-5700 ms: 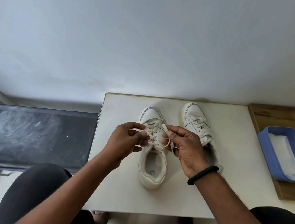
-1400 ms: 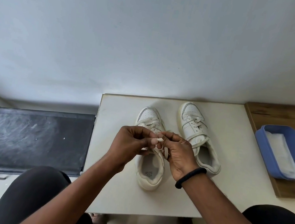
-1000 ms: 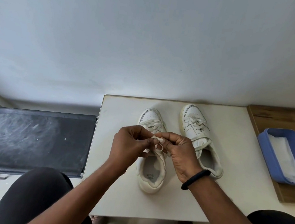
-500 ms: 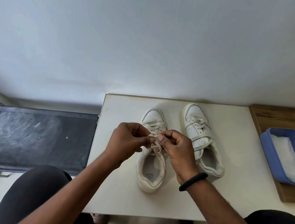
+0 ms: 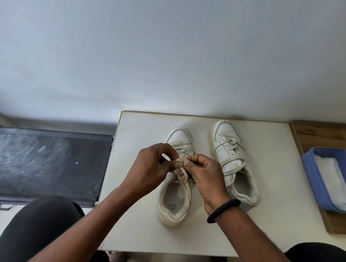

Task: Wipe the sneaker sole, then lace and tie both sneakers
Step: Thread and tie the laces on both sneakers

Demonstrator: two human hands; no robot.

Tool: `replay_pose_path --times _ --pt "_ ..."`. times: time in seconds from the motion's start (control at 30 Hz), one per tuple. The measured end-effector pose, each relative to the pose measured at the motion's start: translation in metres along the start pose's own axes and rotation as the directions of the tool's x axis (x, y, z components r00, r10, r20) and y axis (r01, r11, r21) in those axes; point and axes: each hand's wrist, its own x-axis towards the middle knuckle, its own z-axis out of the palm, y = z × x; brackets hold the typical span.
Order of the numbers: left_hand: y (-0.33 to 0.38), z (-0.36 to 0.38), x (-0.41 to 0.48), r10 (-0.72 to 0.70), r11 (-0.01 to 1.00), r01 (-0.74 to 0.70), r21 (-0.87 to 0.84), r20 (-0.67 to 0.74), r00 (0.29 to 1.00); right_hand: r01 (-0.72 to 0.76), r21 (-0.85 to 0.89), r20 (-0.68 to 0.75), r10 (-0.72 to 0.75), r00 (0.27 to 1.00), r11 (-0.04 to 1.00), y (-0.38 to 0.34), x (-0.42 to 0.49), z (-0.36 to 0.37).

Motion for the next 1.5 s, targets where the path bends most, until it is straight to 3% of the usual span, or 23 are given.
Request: replay_pose_path --times 0.3,0.47,0.67,0.9,1.1,1.2,1.3,1.37,1.5 --pt "-0.001 0.001 0.001 -0.149 0.985 0.140 -0.101 -0.084 0.985 0.161 -0.330 0.148 -0.117 0.982 0.930 -0.001 0.003 -0.002" --pt "0.001 0.006 -0.001 -0.070 0.997 0.067 -0.030 -0.112 0.991 0.347 -0.624 0.118 -0.354 0.928 0.700 0.009 0.003 0.001" --pt "-0.002 0.012 -0.002 0.082 0.992 -0.066 0.105 -0.157 0.984 0.436 -0.708 0.202 -0.432 0.879 0.556 0.010 0.006 -0.001" --pt "-0.004 0.017 -0.003 0.115 0.986 -0.102 0.131 -0.091 0.989 0.383 -0.716 0.221 -0.331 0.917 0.583 0.007 0.012 -0.007" --pt "-0.006 0.008 0.002 -0.096 0.988 0.095 -0.122 -0.006 0.995 0.311 -0.681 0.184 -0.257 0.949 0.663 0.005 0.012 -0.009" --pt "-0.005 0.004 0.003 -0.159 0.965 0.157 -0.212 0.005 0.987 0.325 -0.656 0.076 -0.369 0.926 0.681 0.001 0.007 -0.007" --pt "-0.003 0.002 0.003 -0.194 0.951 0.187 -0.245 -0.008 0.981 0.375 -0.734 0.080 -0.476 0.876 0.566 -0.008 -0.002 -0.005" --pt "-0.003 0.001 0.003 -0.205 0.949 0.195 -0.248 -0.015 0.979 0.353 -0.743 0.130 -0.395 0.909 0.569 -0.011 -0.009 -0.002" --pt "-0.004 0.001 0.003 -0.206 0.947 0.195 -0.257 -0.015 0.979 0.268 -0.676 0.098 -0.277 0.956 0.687 -0.005 -0.014 0.006"
